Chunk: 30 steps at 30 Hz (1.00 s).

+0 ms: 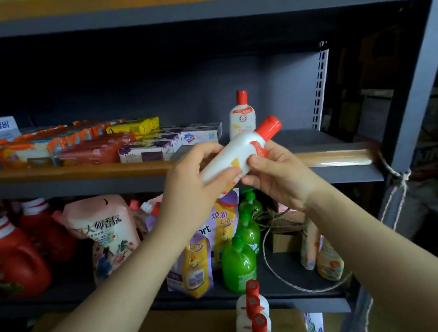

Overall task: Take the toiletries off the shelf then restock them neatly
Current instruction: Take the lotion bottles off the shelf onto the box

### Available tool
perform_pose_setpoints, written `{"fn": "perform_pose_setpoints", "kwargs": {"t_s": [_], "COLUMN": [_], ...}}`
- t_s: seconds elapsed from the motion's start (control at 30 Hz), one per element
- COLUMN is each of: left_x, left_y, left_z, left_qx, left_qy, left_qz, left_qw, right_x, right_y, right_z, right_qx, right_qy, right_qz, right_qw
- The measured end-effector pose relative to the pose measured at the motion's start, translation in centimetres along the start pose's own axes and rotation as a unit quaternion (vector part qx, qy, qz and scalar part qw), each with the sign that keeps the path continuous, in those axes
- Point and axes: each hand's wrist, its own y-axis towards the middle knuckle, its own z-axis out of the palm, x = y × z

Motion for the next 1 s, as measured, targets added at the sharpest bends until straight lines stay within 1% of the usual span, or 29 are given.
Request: {"fn": "perform_pose_setpoints", "kwargs": {"t_s": [0.07,0.1,0.17,0.2,0.27,0.37,0.4,0.5,0.53,0.57,0.6,0.67,0.77,0.87,1.0], "left_x": [0.6,0.9,1.4,1.6,1.8,2.0,2.2,2.3,2.4,2.4,2.5,2.0,1.7,2.1,3.6], "left_y": [-0.1,-0.3,-0.8,-1.3,-2.1,-3.2,-3.5,-4.4,-4.7,-4.8,-4.9,-5.0,-5.3,-6.3,-8.1], "left_z": [0.2,0.3,0.4,0.5,0.8,1.1,1.1,0.9,0.9,0.9,0.9,0.9,0.9,0.9,1.1], "left_qx": [0.008,0.023,0.062,0.078,0.093,0.085,0.087,0.149,0.153,0.15,0.137,0.115,0.128,0.137,0.169], "left_qy": [-0.001,-0.025,-0.125,-0.191,-0.303,-0.422,-0.445,-0.489,-0.501,-0.502,-0.48,-0.399,-0.278,-0.198,-0.139], "left_qz": [-0.023,-0.043,-0.107,-0.147,-0.228,-0.325,-0.349,-0.379,-0.381,-0.387,-0.391,-0.393,-0.371,-0.347,-0.285], "left_qw": [1.0,0.998,0.984,0.967,0.921,0.842,0.82,0.772,0.761,0.759,0.773,0.82,0.877,0.906,0.933], "right_x": [-0.5,-0.6,-0.2,0.0,0.7,1.2,1.3,1.1,0.9,0.7,0.4,-0.2,-1.1,-2.0,-2.2], "right_y": [-0.3,-0.4,-0.9,-1.1,-1.4,-1.9,-2.0,-2.3,-2.2,-2.2,-2.2,-2.2,-2.8,-3.5,-4.8], "right_z": [0.3,0.5,0.9,0.9,0.9,1.1,1.2,1.5,1.4,1.4,1.2,1.0,0.4,-0.1,-0.2], "right_qx": [-0.026,-0.034,-0.04,-0.044,-0.058,-0.071,-0.072,-0.073,-0.082,-0.094,-0.106,-0.12,-0.132,-0.127,-0.08], "right_qy": [-0.031,-0.048,-0.098,-0.129,-0.173,-0.23,-0.241,-0.261,-0.26,-0.256,-0.253,-0.245,-0.248,-0.251,-0.264], "right_qz": [0.001,0.001,-0.005,-0.004,0.011,0.031,0.036,0.065,0.081,0.098,0.115,0.147,0.192,0.218,0.186], "right_qw": [0.999,0.998,0.994,0.991,0.983,0.97,0.967,0.96,0.959,0.957,0.955,0.951,0.941,0.934,0.943]}}
